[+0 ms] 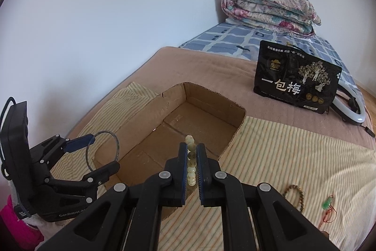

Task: Organize jewelry
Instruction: 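Carry the bangle and bead bracelet with both tools over the cardboard box, then open both tools to drop the bangle and bracelet into the box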

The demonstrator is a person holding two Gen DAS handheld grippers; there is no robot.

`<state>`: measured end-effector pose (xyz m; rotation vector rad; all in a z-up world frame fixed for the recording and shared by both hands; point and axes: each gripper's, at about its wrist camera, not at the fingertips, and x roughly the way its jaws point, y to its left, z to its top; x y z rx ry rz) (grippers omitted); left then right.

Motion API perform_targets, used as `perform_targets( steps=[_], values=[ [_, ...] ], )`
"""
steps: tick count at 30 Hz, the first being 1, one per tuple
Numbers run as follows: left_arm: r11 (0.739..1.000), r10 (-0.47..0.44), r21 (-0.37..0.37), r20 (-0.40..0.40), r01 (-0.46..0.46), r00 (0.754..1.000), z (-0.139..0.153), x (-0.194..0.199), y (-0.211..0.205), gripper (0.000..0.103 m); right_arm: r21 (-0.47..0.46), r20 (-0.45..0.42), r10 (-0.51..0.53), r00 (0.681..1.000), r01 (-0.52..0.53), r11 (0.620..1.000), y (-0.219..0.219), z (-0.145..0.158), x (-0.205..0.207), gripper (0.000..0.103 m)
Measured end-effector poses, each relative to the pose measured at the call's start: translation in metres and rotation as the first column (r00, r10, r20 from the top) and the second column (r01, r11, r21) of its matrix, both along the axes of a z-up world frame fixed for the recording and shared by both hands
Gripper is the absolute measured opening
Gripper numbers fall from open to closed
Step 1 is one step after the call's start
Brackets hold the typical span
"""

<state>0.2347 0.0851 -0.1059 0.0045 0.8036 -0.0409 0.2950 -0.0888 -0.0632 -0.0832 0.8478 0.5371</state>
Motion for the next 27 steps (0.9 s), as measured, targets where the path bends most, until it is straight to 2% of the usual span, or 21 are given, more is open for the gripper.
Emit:
perform_targets(
  steps=[8, 9, 10, 11, 13, 15, 21, 27],
  values=[
    [1.0, -0.003, -0.004, -0.025, 0.003, 1.0, -0.011, 0.01, 0.001, 0.074, 0.001, -0.04, -0.002, 0.999, 0.002, 1.0, 0.012, -0.02, 0.018, 0.006],
    [1.0, -0.009, -0.006, -0.029, 0.009, 1.0, -0.013, 0.01, 0.0, 0.074, 0.0, -0.04, -0.001, 0.999, 0.001, 1.0, 0.013, -0.021, 0.018, 0.01],
    [1.0, -0.013, -0.008, -0.03, 0.012, 0.999, -0.013, 0.011, 0.0, 0.075, -0.002, -0.037, -0.005, 0.999, 0.004, 1.0, 0.013, -0.022, 0.019, 0.025],
    [1.0, -0.016, -0.011, -0.034, 0.015, 0.999, -0.014, 0.012, 0.0, 0.075, -0.003, -0.032, -0.011, 0.999, 0.011, 1.0, 0.013, -0.023, 0.019, 0.035],
    [1.0, -0.016, -0.012, -0.045, 0.015, 0.999, -0.016, 0.014, 0.0, 0.078, -0.002, -0.014, -0.031, 0.999, 0.031, 1.0, 0.012, -0.021, 0.019, 0.072],
    [1.0, -0.011, -0.012, -0.049, 0.01, 0.999, -0.017, 0.015, 0.0, 0.082, 0.009, 0.003, -0.044, 0.999, 0.044, 0.999, 0.01, -0.02, 0.019, 0.085],
    [1.0, -0.001, -0.012, -0.053, 0.0, 0.999, -0.019, 0.015, 0.001, 0.082, -0.007, 0.017, -0.07, 0.997, 0.07, 0.998, 0.008, -0.018, 0.019, 0.098],
    [1.0, 0.006, -0.008, -0.05, -0.006, 0.999, -0.017, 0.014, 0.001, 0.082, -0.025, 0.033, -0.094, 0.995, 0.095, 0.995, 0.004, -0.015, 0.018, 0.101]
  ],
)
